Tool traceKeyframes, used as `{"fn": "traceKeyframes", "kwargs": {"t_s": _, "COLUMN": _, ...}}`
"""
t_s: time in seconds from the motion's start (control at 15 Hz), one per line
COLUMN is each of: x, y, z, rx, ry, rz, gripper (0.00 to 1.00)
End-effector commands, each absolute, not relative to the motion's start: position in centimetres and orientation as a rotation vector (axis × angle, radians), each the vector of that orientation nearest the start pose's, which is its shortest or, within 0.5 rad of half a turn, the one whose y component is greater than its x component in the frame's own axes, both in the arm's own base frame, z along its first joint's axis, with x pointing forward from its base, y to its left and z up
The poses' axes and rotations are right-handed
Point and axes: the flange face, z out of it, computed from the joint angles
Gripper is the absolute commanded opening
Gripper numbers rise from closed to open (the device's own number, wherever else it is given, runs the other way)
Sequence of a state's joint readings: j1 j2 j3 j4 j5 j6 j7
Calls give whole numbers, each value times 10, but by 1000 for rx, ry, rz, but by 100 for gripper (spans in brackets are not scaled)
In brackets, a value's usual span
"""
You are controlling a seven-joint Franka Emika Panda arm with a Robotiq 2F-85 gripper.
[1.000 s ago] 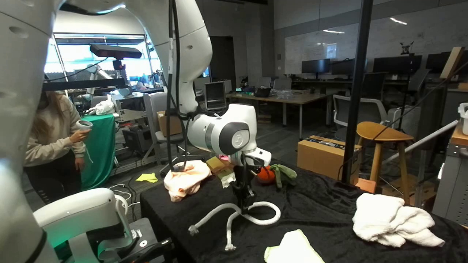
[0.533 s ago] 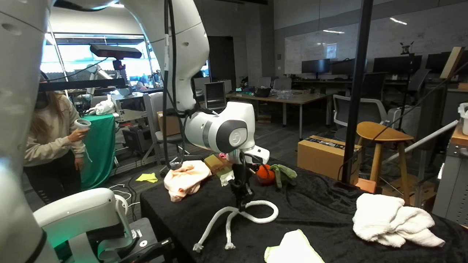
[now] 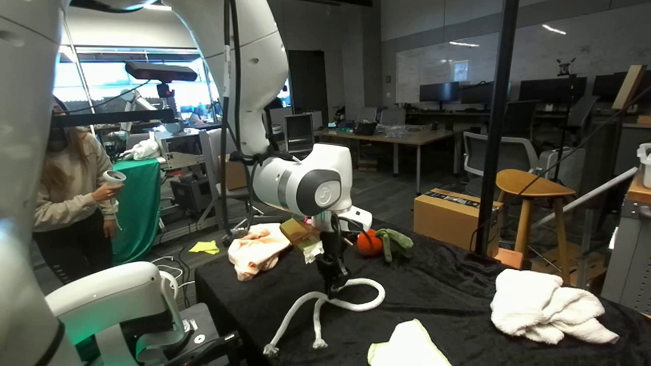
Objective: Pile the white rope, towels, t-shirts and radish together on the right side of the table
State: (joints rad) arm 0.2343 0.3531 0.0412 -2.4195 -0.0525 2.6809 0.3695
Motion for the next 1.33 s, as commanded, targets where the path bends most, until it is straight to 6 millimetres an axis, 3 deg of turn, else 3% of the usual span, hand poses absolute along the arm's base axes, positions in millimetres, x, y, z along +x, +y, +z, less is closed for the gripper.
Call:
{"fn": "traceKeyframes", "kwargs": {"t_s": 0.0, "x": 452, "y": 133, "z": 158, "rx": -3156, "ry": 41, "rz": 160, "gripper": 17}}
{"fn": "traceKeyframes", "kwargs": {"t_s": 0.07, "x": 451, "y": 133, "z": 157, "rx": -3159, "ry": 35, "rz": 166, "gripper": 42}}
{"fn": "traceKeyframes", "kwargs": {"t_s": 0.2, "x": 449, "y": 133, "z": 157, "rx": -3168, "ry": 31, "rz": 174, "gripper": 46}}
{"fn": "traceKeyframes", "kwargs": {"t_s": 0.4, "x": 445, "y": 130, "z": 156, "rx": -3175, "ry": 36, "rz": 188, "gripper": 69}}
{"fn": "traceKeyframes", "kwargs": {"t_s": 0.53, "x": 442, "y": 128, "z": 154, "rx": -3179, "ry": 39, "rz": 203, "gripper": 31}}
{"fn": "traceKeyframes", "kwargs": {"t_s": 0.6, "x": 441, "y": 127, "z": 154, "rx": -3178, "ry": 39, "rz": 206, "gripper": 31}}
{"fn": "traceKeyframes", "kwargs": {"t_s": 0.73, "x": 440, "y": 127, "z": 155, "rx": -3173, "ry": 37, "rz": 211, "gripper": 15}}
{"fn": "traceKeyframes", "kwargs": {"t_s": 0.93, "x": 438, "y": 126, "z": 156, "rx": -3169, "ry": 28, "rz": 213, "gripper": 11}}
{"fn": "traceKeyframes", "kwargs": {"t_s": 1.27, "x": 433, "y": 118, "z": 160, "rx": -3195, "ry": 10, "rz": 236, "gripper": 15}}
